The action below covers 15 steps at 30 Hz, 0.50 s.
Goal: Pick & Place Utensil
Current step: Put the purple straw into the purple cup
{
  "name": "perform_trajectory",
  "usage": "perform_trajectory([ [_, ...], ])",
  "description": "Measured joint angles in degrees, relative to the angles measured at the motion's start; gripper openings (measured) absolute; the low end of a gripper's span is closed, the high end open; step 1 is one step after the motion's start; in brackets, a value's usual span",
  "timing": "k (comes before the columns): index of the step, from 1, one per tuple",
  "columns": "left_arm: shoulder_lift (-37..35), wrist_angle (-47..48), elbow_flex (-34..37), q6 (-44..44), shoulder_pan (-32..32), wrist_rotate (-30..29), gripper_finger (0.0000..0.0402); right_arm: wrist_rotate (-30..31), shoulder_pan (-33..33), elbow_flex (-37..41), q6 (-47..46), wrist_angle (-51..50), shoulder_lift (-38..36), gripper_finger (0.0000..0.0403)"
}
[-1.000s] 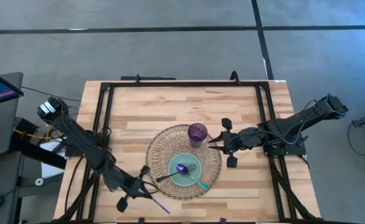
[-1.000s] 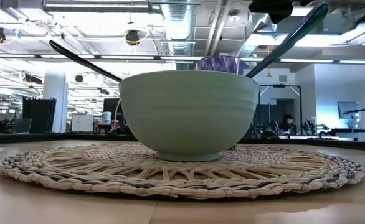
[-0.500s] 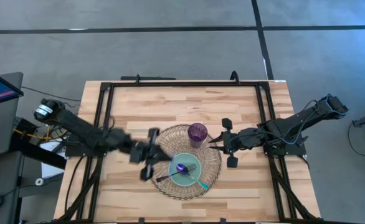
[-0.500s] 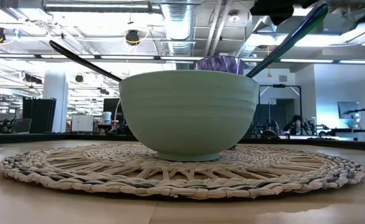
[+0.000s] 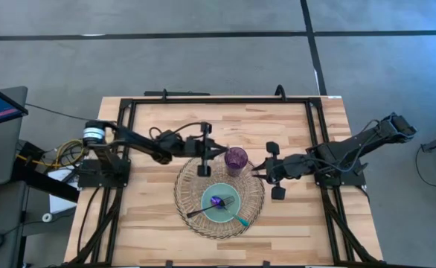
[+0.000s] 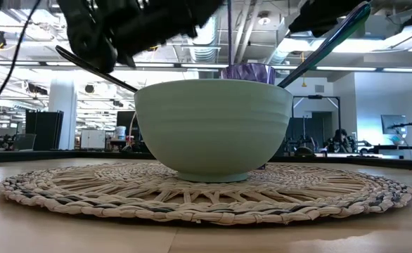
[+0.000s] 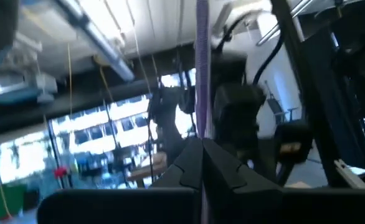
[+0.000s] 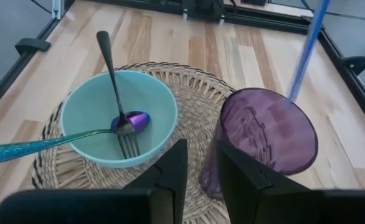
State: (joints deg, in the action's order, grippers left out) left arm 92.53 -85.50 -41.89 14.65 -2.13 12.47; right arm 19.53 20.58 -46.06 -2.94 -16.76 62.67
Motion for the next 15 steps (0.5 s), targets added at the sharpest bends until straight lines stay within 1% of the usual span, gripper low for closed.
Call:
perform_trajectory([
  [5,3.5,-0.8,0.0,-5.9,-1.0,0.0,0.0005,0.0,-1.3,0.0,0.0,-1.0,0.0,0.0077],
  [10,3.9,-0.7,0.0,-9.4,-1.0,-0.2,0.0012,0.0,-2.8,0.0,-0.1,-1.3,0.0,0.0077],
  [13,3.9,0.9,0.0,-11.8,-1.0,-0.3,0.0021,0.0,-3.4,0.0,-0.1,-1.2,0.0,0.0077],
  [15,3.9,2.3,0.0,-11.9,-1.0,-0.4,0.0031,0.0,-3.8,0.0,-0.1,-1.2,0.0,0.0077],
])
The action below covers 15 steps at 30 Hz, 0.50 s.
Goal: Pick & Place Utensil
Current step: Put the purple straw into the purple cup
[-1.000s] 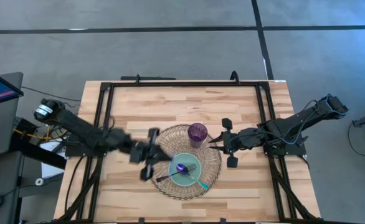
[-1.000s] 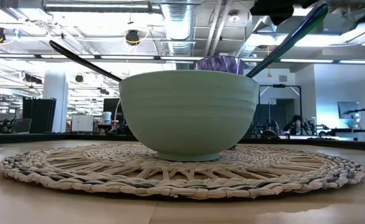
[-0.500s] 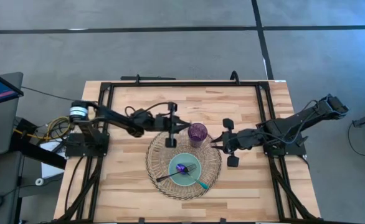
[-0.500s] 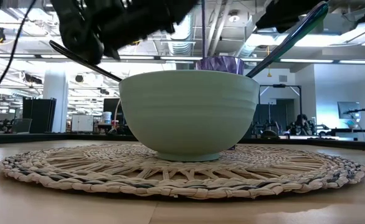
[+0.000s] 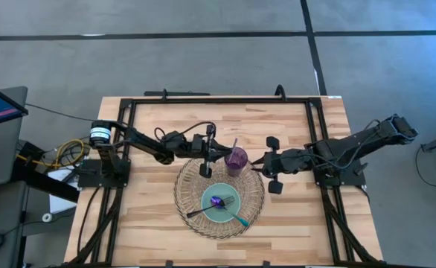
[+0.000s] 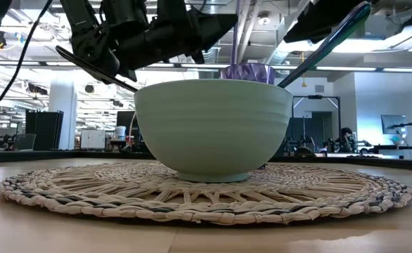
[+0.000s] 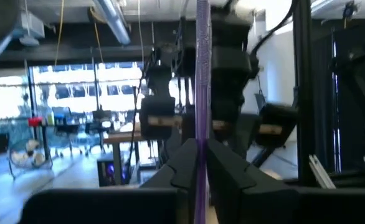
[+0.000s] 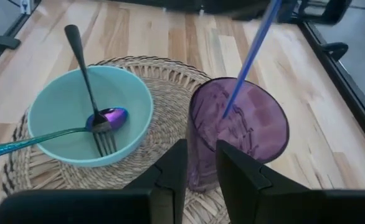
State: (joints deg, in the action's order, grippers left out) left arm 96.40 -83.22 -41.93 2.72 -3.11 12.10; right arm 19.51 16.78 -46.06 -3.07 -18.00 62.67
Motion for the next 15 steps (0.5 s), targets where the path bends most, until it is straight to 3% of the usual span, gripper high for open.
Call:
perform_trajectory([
  [9,0.0,3.4,0.0,0.0,0.0,-2.5,0.0084,0.0,-2.1,0.0,0.0,0.8,0.0,0.0077],
  [15,-0.3,3.8,0.0,0.0,0.0,-2.5,0.0094,0.0,-3.8,0.0,0.0,0.9,0.0,0.0077],
])
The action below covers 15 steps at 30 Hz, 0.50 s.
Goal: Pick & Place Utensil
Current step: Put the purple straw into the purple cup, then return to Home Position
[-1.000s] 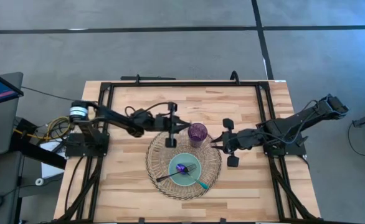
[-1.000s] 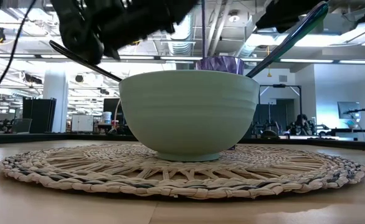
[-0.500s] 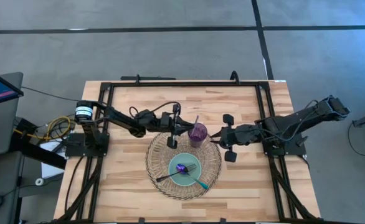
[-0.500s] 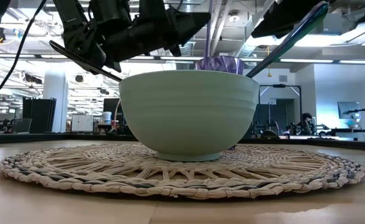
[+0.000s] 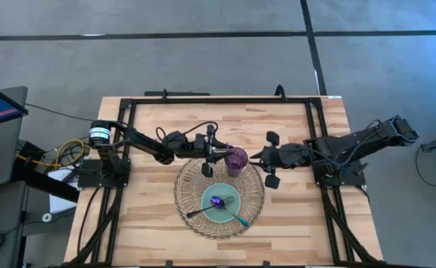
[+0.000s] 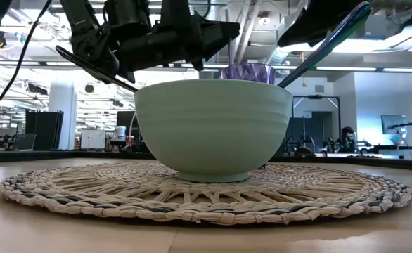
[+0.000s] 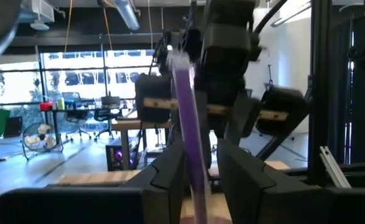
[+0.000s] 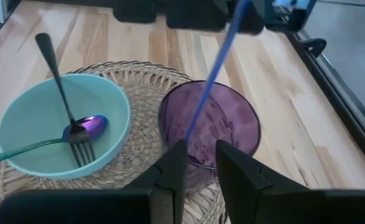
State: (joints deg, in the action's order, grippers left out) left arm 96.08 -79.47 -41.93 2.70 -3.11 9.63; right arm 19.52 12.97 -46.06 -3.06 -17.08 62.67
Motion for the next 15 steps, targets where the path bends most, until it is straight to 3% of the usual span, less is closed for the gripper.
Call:
perform_trajectory([
  [9,-8.7,0.4,0.0,0.0,0.9,1.4,0.0092,0.0,-0.8,0.0,-2.0,0.1,0.0,0.0077],
  [15,-19.5,9.2,0.0,0.0,0.9,3.9,0.0091,0.0,-0.7,0.0,-2.0,0.2,0.0,0.0077],
])
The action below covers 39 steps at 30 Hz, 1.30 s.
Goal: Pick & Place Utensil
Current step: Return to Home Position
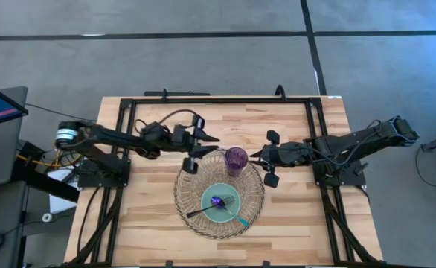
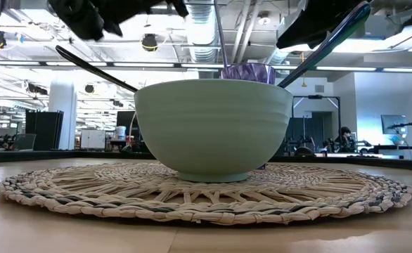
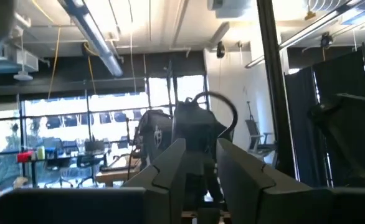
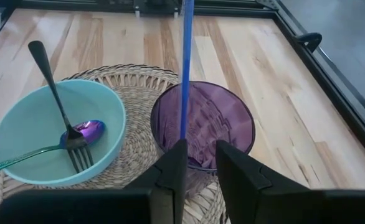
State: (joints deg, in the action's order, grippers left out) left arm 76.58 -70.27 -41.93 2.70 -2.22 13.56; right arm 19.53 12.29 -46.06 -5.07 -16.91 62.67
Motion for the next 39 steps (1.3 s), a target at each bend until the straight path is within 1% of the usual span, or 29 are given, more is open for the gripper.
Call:
perform_trajectory([
  [2,-3.7,5.0,0.0,0.0,0.0,0.0,0.0091,0.0,0.1,0.0,-0.2,0.1,0.0,0.0077],
  [5,-9.3,15.0,0.0,0.0,0.0,0.0,0.0091,0.0,0.1,0.0,-0.9,0.2,0.0,0.0077],
  [16,-31.7,56.6,0.1,0.0,-0.5,-0.2,0.0091,0.0,0.1,0.0,-1.0,1.3,0.0,0.0077],
  [19,-37.9,65.7,0.1,0.0,-0.5,-0.2,0.0091,0.0,-0.2,0.0,1.6,1.3,0.0,0.0077],
  [22,-43.8,73.9,0.2,0.0,-0.5,-0.3,0.0091,0.0,-1.6,0.0,8.1,2.3,0.0,0.0077],
  [24,-47.5,76.3,1.2,0.0,-0.4,-0.2,0.0091,0.3,-2.6,0.0,10.8,3.7,0.0,0.0077],
  [29,-57.8,76.8,7.9,1.3,-0.4,-1.6,0.0091,-0.3,-5.4,0.0,7.2,8.6,0.0,0.0076],
  [31,-62.2,77.0,11.4,1.3,-0.5,-1.9,0.0091,-2.4,-5.8,0.0,8.6,7.8,-0.2,0.0075],
  [34,-68.9,77.1,16.2,1.1,-0.5,-2.0,0.0091,-4.5,-5.5,0.0,8.7,5.8,-2.8,0.0075],
  [37,-75.4,77.1,19.8,-0.9,-0.4,-1.9,0.0091,-4.1,-5.0,0.0,4.9,-0.3,-7.2,0.0075],
  [39,-76.9,76.5,21.0,-2.1,-0.4,-1.6,0.0091,-1.7,-4.7,1.4,2.8,-1.3,-10.6,0.0075],
])
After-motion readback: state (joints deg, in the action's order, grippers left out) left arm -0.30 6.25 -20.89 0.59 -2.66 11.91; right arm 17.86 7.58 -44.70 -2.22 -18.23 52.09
